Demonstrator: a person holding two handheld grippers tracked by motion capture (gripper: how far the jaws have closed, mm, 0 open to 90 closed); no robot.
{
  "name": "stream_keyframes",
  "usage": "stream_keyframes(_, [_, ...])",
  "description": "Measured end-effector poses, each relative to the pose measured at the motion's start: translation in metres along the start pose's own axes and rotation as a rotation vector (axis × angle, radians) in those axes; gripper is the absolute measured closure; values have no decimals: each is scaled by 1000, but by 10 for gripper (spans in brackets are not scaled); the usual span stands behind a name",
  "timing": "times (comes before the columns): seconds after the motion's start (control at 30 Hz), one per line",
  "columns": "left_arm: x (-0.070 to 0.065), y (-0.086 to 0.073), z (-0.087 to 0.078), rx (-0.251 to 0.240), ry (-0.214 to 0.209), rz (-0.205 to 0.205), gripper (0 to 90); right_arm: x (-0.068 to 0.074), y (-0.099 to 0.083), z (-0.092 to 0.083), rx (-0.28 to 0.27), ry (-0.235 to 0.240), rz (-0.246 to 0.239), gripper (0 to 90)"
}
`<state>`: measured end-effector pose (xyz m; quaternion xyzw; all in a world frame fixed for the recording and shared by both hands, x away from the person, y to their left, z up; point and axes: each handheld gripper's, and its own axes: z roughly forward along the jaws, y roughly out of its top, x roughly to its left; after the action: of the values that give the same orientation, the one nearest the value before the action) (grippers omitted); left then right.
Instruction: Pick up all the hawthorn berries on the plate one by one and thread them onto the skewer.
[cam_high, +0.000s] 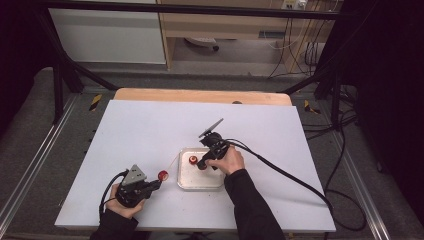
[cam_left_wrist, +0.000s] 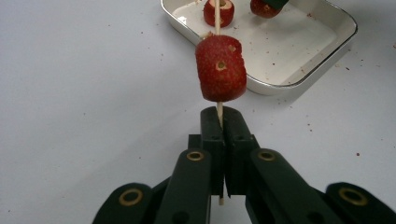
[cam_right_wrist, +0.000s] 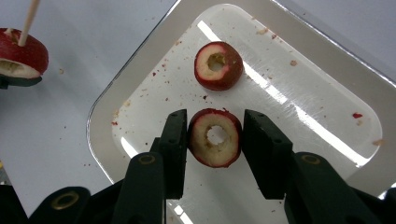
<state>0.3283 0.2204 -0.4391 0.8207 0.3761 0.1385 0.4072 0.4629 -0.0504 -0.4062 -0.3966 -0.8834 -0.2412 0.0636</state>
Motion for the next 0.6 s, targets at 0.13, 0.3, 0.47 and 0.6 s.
stream_keyframes(0.13, [-1,0,0,-4,1,2,882,3,-2,-9,-19,-8,-9,617])
stream_keyframes(0.3, [-3,1,-1,-13,2,2,882,5,-8,-21,-61,4,-8,618])
stream_keyframes(0.47, [-6,2,-1,-24,3,0,882,4,-18,-31,-113,21,5,618])
stream_keyframes(0.6, [-10,4,-1,-31,1,7,882,2,-29,-38,-168,38,16,619])
